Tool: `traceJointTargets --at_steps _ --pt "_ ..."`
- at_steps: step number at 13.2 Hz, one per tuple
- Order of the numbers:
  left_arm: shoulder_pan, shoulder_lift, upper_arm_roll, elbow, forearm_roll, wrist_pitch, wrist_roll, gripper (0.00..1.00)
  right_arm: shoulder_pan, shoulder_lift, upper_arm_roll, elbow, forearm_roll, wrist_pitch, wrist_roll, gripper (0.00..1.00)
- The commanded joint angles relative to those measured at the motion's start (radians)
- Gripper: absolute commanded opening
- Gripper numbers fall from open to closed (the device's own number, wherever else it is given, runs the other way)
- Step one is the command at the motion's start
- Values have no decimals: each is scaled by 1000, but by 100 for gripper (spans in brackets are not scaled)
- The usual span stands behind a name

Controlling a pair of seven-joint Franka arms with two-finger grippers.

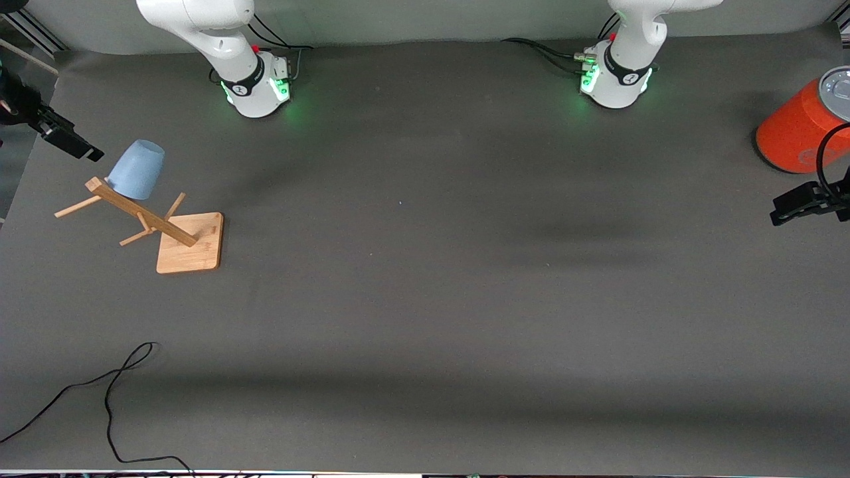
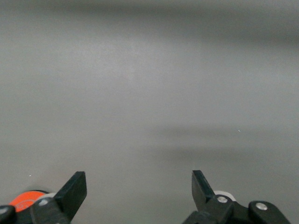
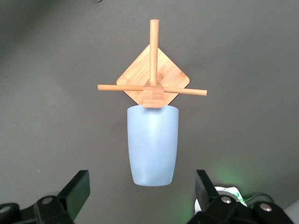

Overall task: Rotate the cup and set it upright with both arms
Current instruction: 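Reach the right gripper to the blue cup on the wooden stand, then grasp the blue cup with the right gripper and lift it off the peg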

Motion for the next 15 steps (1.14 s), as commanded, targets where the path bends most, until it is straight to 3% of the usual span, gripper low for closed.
traceJointTargets --at_steps 1,8,12,13,14,15 --pt "-39 2 4 12 -8 -21 5 100 9 -25 -6 -80 21 71 41 100" --pt "-41 -2 -10 1 -8 -68 12 100 9 -10 -38 -312 39 327 28 100" --pt "-38 -4 -10 -1 -8 -69 12 100 9 -2 -38 -328 39 352 28 100" --pt "-38 -4 -10 1 -8 -75 12 100 9 -2 -38 -328 47 352 27 89" --pt "-38 -4 -10 1 -8 -77 12 100 9 -2 -38 -328 56 350 16 54" --pt "-36 -4 -10 2 -8 -75 14 100 9 -2 -38 -328 56 348 2 27"
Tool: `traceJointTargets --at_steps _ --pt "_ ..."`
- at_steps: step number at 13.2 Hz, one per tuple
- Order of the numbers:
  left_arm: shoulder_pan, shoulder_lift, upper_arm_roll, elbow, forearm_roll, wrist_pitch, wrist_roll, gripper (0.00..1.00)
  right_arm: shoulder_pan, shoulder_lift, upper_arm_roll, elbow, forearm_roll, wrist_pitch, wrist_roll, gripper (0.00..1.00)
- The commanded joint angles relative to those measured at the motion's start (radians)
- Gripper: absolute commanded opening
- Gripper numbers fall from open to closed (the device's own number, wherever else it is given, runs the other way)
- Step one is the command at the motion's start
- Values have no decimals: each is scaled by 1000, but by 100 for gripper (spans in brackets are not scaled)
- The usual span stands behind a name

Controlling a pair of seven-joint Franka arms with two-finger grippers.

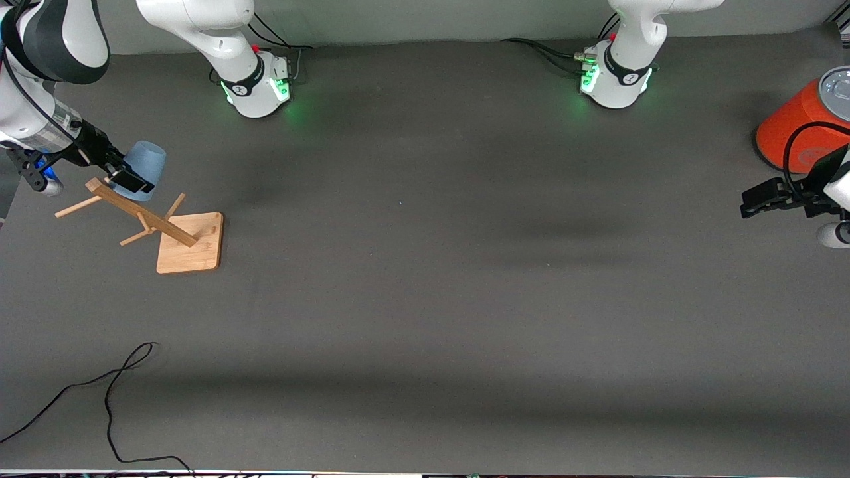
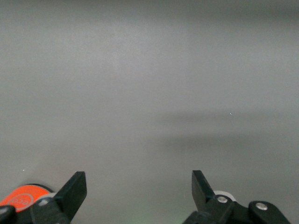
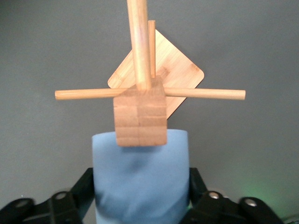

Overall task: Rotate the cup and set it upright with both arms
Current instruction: 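Grasp the blue cup with the right gripper and lift it off the peg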

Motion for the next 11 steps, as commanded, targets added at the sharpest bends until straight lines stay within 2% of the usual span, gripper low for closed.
traceJointTargets --at_steps 1,4,6,11 --pt "1 -8 1 5 -7 -15 14 100 9 -10 -7 -10 27 16 -13 15" --pt "-2 -6 1 3 -7 -17 12 100 10 -16 -7 -9 27 8 -11 13" --pt "-3 -4 1 3 -7 -11 12 100 22 -57 -6 -7 27 -36 7 13" --pt "-6 -4 1 5 -7 -9 11 100 189 -195 3 -2 27 -147 261 13"
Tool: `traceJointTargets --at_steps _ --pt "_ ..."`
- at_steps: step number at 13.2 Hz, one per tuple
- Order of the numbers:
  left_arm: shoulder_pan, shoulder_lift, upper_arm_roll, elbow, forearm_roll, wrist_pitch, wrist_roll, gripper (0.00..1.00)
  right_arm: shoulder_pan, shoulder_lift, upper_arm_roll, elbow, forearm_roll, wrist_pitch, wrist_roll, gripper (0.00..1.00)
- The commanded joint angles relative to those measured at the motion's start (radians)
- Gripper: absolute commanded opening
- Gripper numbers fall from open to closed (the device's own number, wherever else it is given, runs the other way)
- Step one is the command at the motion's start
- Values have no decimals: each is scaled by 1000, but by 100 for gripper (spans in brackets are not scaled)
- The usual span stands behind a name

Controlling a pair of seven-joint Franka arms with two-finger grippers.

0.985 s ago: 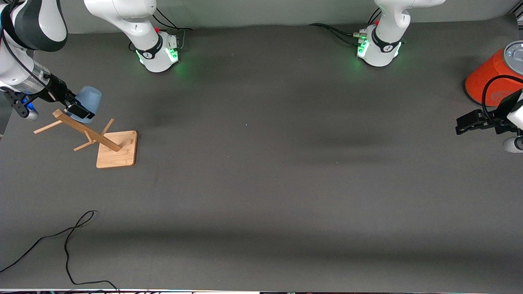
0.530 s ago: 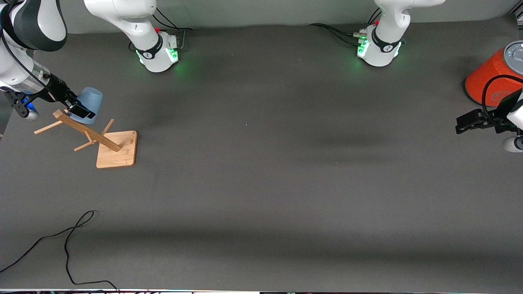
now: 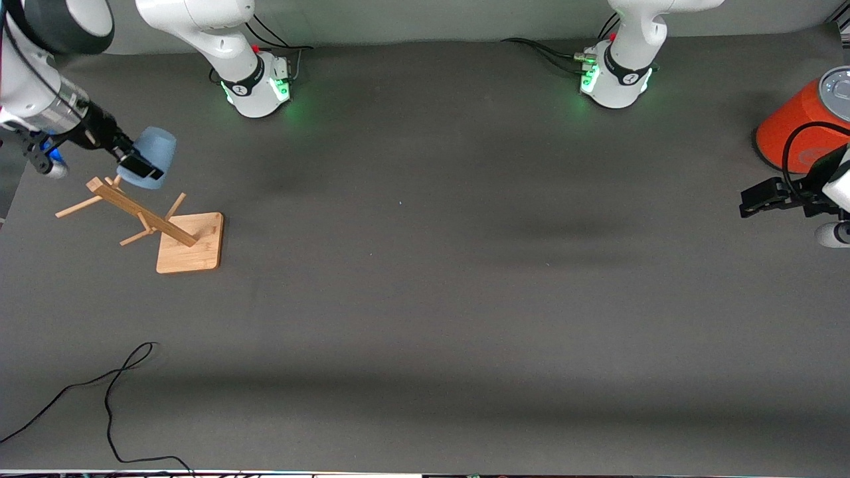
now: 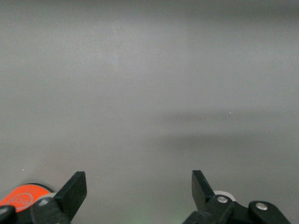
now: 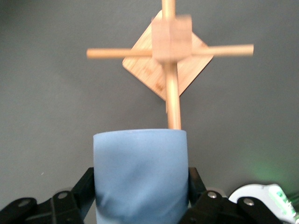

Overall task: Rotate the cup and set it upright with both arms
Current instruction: 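Grasp the blue cup with the right gripper and lift it off the peg, then carry the blue cup with the right gripper to the table middle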

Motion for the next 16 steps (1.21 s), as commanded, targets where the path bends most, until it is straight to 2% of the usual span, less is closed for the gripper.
traceJointTargets --at_steps 1,4,6,7,9,11,16 --pt "-4 -8 3 5 -7 -5 12 100 115 -88 1 0 17 -60 166 13" --pt "-18 -11 -6 0 -7 1 -2 100 275 -115 20 6 17 -87 407 13" --pt "-20 -28 -14 -24 -7 11 -2 100 399 -91 36 37 17 -77 592 12" --pt "-20 -60 -21 -64 -7 36 -2 100 481 -48 38 70 19 -60 692 12" --pt "-20 -132 -23 -179 -7 126 -2 100 630 109 38 205 17 -35 895 11" --pt "-20 -184 -40 -254 -7 156 -6 100 726 316 38 404 17 -32 1057 10" --pt "-18 -152 -42 -233 -4 134 7 100 823 780 40 846 31 -14 1358 10"
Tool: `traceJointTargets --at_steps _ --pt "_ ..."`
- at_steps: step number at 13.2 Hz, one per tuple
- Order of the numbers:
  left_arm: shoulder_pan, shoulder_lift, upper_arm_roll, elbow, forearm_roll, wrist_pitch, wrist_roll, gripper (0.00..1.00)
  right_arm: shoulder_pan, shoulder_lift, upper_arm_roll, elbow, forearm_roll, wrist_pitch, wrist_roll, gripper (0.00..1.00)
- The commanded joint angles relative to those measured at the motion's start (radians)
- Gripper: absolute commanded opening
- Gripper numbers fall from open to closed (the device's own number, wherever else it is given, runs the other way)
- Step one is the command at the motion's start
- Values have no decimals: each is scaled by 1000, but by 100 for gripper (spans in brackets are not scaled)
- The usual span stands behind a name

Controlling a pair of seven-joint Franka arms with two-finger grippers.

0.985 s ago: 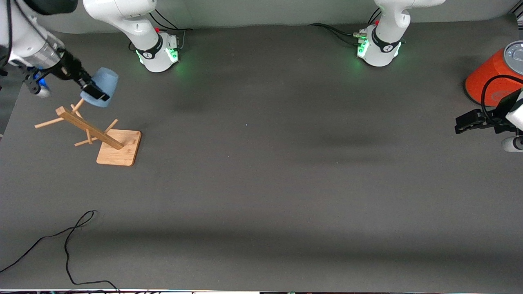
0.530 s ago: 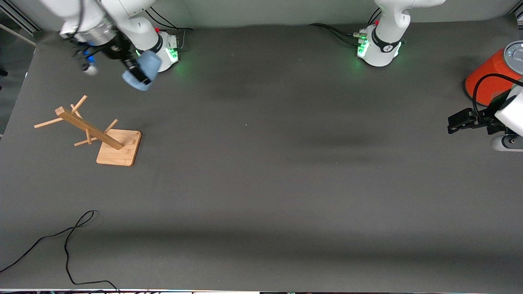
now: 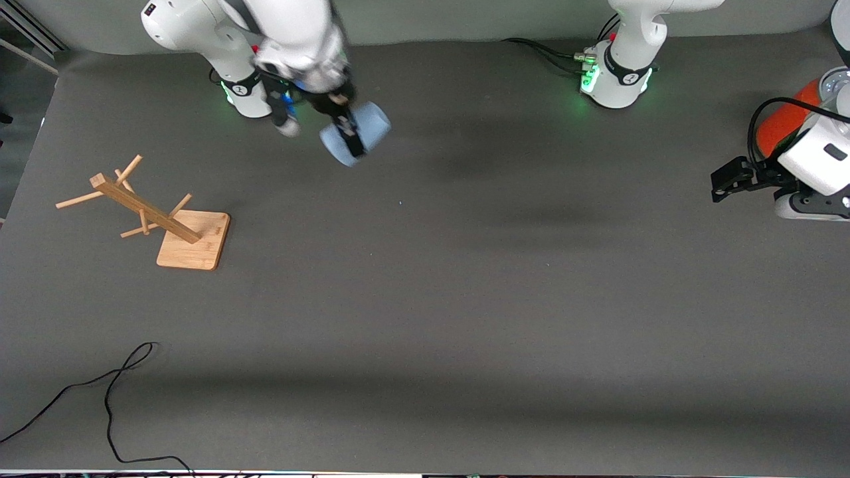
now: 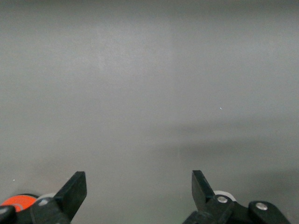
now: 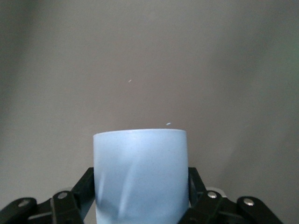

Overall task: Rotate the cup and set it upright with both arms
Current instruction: 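Carry the blue cup with the right gripper to the table middle, then lower the held blue cup toward the table with the right gripper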

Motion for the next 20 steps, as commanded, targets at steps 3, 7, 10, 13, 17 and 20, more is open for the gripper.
traceJointTargets --at_steps 3,7,10,13,17,20 --pt "-2 -6 5 -19 -1 11 14 100 73 429 -13 395 11 -16 262 10" --pt "6 9 6 -12 -1 12 15 100 96 724 -13 644 7 -10 435 6" --pt "6 12 8 -10 -1 14 15 100 106 841 -14 686 3 48 486 6" --pt "7 24 14 4 -1 11 15 100 126 907 -14 692 -19 113 538 6" --pt "24 38 16 8 -4 -3 14 100 127 939 -14 696 -21 139 544 12" --pt "21 44 14 18 -4 -5 14 100 132 945 -14 695 -39 155 543 100"
